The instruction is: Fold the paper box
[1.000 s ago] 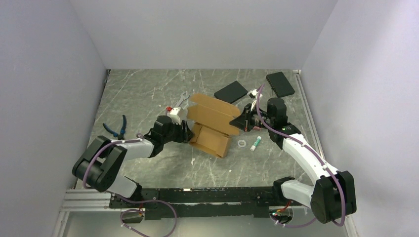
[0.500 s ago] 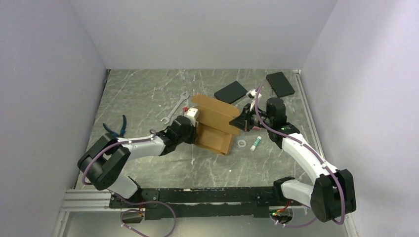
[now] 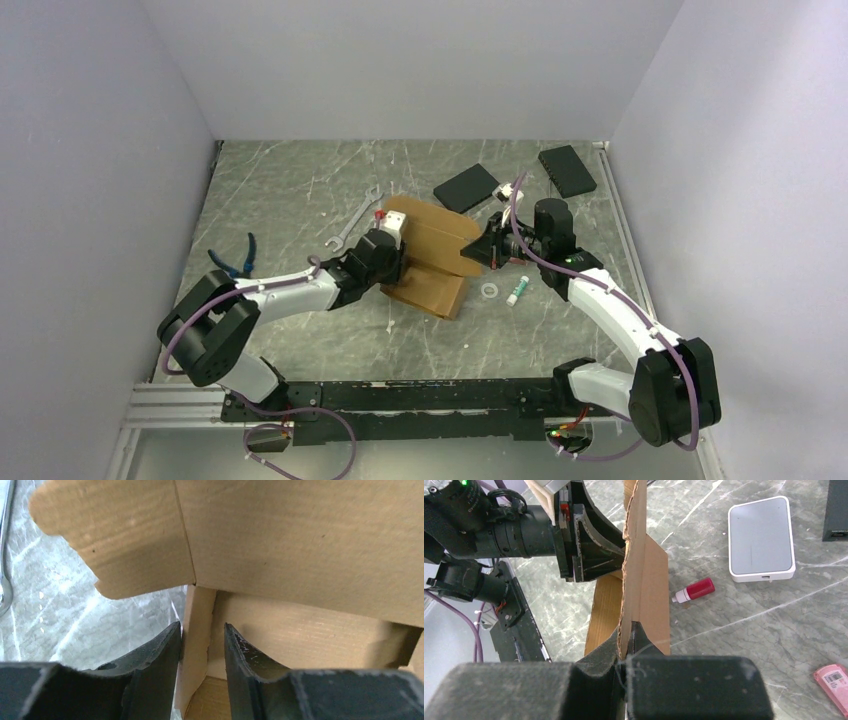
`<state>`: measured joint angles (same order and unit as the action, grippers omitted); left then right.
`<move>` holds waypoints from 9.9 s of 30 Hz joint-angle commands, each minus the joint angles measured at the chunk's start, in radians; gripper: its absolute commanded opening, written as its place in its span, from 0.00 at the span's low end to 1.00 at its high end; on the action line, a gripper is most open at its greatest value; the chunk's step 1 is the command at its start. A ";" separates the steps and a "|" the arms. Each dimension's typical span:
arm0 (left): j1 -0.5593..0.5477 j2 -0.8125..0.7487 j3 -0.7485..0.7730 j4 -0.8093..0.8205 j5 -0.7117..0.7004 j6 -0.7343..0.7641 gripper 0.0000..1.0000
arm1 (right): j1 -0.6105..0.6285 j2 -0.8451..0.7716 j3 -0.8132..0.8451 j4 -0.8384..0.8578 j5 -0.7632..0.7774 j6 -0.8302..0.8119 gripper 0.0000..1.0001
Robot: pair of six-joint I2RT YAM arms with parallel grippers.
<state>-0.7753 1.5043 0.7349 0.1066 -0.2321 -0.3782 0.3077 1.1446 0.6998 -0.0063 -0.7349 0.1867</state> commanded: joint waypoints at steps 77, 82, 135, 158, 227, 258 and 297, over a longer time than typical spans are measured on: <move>-0.356 0.067 0.183 -0.841 -0.361 -1.206 0.00 | 0.357 0.441 0.168 -0.211 0.644 -0.291 0.12; -0.373 0.057 0.186 -0.872 -0.369 -1.252 0.00 | 0.418 0.478 0.174 -0.208 0.848 -0.374 0.00; -0.397 -0.027 0.224 -0.951 -0.418 -1.258 0.69 | 0.079 0.027 0.204 -0.481 0.163 -0.614 0.80; -0.396 -0.820 -0.148 -0.588 -0.368 -0.499 0.90 | -0.089 0.155 0.210 -0.528 0.251 -0.739 0.97; -0.395 -1.047 -0.313 -0.636 -0.327 -0.633 0.91 | 0.267 0.499 0.684 -0.916 0.028 -1.150 0.07; -0.395 -1.086 -0.337 -0.654 -0.306 -0.665 0.90 | 0.446 0.654 0.684 -0.914 0.160 -1.132 0.26; -0.395 -0.798 -0.308 -0.544 -0.390 -0.755 0.83 | 0.158 0.063 0.194 -0.592 -0.085 -1.095 0.89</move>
<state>-1.1667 0.6086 0.3187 -0.3214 -0.5560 -1.0336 0.5045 1.2556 0.9257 -0.7101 -0.8124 -0.9047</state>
